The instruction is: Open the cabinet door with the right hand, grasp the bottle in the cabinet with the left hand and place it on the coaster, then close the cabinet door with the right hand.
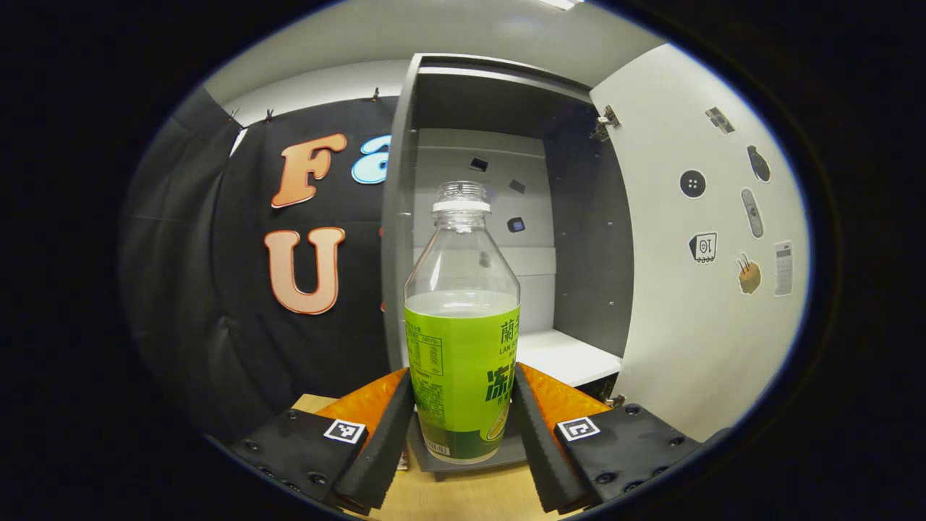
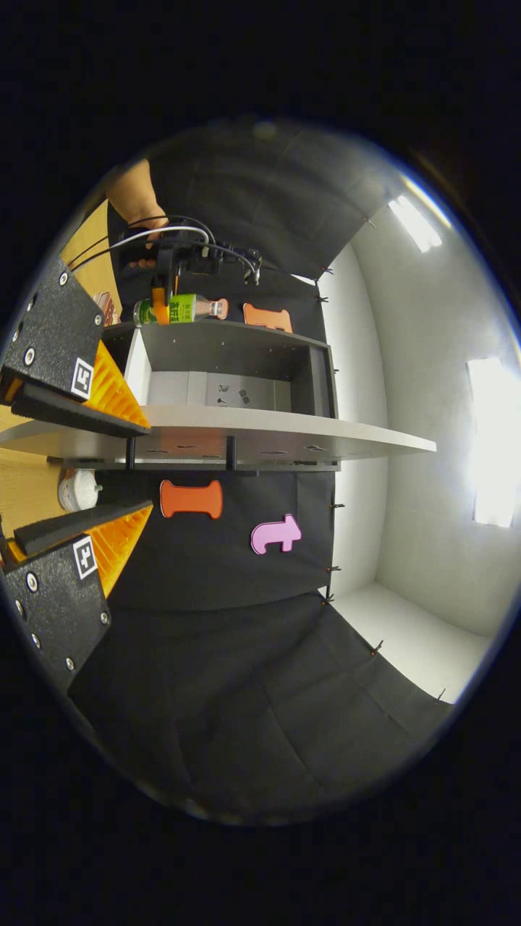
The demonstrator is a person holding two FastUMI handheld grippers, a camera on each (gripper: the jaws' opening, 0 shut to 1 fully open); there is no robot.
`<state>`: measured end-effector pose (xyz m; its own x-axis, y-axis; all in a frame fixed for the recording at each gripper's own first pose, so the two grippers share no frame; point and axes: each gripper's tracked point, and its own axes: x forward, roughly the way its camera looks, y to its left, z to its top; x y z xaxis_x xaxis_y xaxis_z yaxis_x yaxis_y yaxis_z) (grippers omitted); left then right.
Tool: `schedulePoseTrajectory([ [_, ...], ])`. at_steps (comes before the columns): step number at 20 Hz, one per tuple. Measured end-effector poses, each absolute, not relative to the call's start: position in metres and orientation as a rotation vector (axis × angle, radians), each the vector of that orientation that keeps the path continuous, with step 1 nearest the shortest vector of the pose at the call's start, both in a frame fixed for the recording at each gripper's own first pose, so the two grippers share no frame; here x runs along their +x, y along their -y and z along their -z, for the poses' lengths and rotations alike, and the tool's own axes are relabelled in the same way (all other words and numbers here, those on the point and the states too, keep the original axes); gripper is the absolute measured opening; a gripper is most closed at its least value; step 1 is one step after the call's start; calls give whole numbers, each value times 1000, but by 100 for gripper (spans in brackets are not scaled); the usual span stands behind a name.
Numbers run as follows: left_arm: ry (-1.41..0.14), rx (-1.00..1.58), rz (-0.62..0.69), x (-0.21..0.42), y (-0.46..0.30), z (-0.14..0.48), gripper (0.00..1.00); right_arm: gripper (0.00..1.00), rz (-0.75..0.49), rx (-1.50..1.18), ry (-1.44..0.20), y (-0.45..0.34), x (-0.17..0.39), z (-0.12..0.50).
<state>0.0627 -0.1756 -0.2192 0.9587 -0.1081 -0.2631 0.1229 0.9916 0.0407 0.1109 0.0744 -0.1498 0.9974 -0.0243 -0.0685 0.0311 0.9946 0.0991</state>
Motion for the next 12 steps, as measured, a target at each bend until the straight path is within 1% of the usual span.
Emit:
schedulePoseTrajectory([
  [3,-266,57,86,43,145,218,81,59,29,88,-59,-75,108,147],
  [4,-265,53,74,35,135,218,81,57,21,88,-53,-77,108,145],
  [6,-269,44,52,22,116,220,81,70,23,78,-42,-75,109,144],
  [7,-271,42,41,17,107,222,81,66,28,71,-37,-74,111,142],
  [11,-294,39,4,-3,79,242,82,72,28,59,-32,-75,115,144],
  [12,-298,44,-4,-8,73,247,80,74,29,59,-33,-75,115,145],
])
